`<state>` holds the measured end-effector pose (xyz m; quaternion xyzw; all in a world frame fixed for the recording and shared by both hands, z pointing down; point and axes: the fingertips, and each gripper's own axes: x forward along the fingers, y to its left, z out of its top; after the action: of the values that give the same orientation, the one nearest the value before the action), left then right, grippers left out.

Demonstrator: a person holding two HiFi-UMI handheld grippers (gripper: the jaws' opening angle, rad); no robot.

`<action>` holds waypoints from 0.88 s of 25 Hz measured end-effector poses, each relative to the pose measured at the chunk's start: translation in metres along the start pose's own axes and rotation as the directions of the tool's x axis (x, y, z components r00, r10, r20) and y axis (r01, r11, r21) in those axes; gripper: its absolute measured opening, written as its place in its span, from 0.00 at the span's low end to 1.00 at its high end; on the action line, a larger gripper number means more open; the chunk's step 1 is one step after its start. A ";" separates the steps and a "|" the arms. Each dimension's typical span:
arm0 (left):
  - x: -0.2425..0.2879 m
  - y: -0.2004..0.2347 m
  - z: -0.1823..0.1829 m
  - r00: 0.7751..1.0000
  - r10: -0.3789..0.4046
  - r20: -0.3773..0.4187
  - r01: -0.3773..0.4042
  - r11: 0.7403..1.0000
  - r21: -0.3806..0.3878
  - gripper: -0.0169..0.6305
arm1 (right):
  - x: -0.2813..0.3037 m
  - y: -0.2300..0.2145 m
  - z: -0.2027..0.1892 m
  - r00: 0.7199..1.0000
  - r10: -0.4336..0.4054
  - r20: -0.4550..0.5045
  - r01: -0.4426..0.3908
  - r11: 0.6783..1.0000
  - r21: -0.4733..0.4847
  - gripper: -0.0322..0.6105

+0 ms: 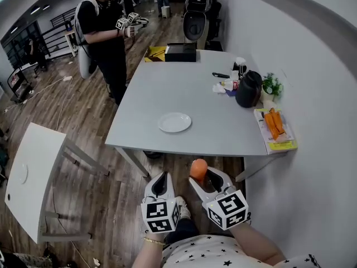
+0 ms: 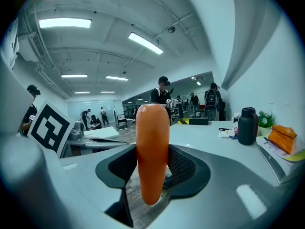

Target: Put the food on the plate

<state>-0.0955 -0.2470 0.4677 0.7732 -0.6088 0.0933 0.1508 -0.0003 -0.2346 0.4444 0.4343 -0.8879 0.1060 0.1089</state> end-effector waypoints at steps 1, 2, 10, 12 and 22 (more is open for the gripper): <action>0.014 0.006 0.005 1.000 0.001 -0.001 -0.001 1.000 0.002 0.04 | 0.014 -0.009 0.004 1.000 -0.002 -0.006 0.002 1.000 0.000 0.37; 0.028 0.012 0.010 1.000 0.001 -0.001 -0.001 1.000 0.002 0.04 | 0.027 -0.017 0.008 1.000 -0.003 -0.012 0.003 1.000 -0.002 0.37; 0.119 0.051 0.027 0.999 -0.028 -0.037 0.027 0.999 -0.017 0.04 | 0.140 -0.082 0.021 0.983 0.037 -0.178 -0.059 0.991 -0.120 0.37; 0.136 0.059 0.026 0.998 -0.034 -0.054 0.032 0.999 -0.029 0.04 | 0.169 -0.101 0.019 0.967 0.035 -0.252 -0.086 0.978 -0.192 0.37; 0.181 0.101 0.013 0.992 -0.009 -0.127 0.000 0.998 -0.070 0.04 | 0.313 -0.140 -0.031 0.726 -0.075 -0.684 -0.468 0.674 -0.571 0.36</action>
<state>-0.1501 -0.4383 0.5268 0.7612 -0.5992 0.1209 0.2163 -0.0732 -0.5437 0.5762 0.1841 -0.8033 -0.0880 0.5595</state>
